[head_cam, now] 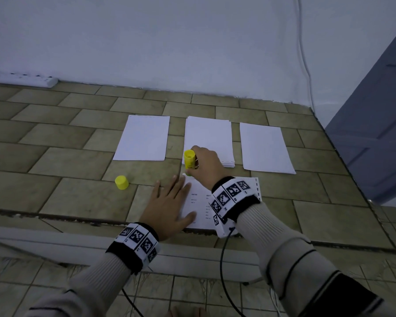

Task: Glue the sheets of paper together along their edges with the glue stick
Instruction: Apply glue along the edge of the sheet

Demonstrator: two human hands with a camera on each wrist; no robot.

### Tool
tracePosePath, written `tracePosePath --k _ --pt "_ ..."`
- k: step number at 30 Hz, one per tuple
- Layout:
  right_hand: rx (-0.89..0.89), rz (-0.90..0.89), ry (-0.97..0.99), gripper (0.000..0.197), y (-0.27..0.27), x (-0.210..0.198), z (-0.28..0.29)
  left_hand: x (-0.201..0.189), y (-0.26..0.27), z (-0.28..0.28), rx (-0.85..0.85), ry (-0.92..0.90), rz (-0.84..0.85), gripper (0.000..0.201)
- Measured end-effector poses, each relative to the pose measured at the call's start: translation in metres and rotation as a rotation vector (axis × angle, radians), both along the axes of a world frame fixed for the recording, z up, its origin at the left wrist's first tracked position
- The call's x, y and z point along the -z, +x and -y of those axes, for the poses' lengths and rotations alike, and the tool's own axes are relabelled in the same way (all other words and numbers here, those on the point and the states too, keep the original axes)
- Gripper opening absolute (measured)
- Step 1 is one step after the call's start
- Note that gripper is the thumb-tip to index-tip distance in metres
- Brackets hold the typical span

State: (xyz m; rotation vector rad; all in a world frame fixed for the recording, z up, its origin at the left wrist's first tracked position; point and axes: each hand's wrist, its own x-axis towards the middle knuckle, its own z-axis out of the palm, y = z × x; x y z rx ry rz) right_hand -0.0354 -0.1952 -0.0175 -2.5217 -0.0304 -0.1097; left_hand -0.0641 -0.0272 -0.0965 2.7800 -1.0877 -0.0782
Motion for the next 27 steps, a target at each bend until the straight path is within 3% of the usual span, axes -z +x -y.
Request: tracePosePath --k 18,24,27 --pt "0.389 0.031 0.077 0.017 -0.069 0.000 0.132 0.000 -0.002 -0.001 -0.013 0.006 0.018 0.093" --pt "0.406 0.081 0.117 0.020 -0.072 -0.006 0.121 -0.006 -0.003 0.002 -0.040 0.097 -0.041 0.119" --pt "0.281 0.094 0.228 0.021 -0.070 -0.006 0.089 -0.007 -0.003 0.003 -0.053 0.107 -0.058 0.122"
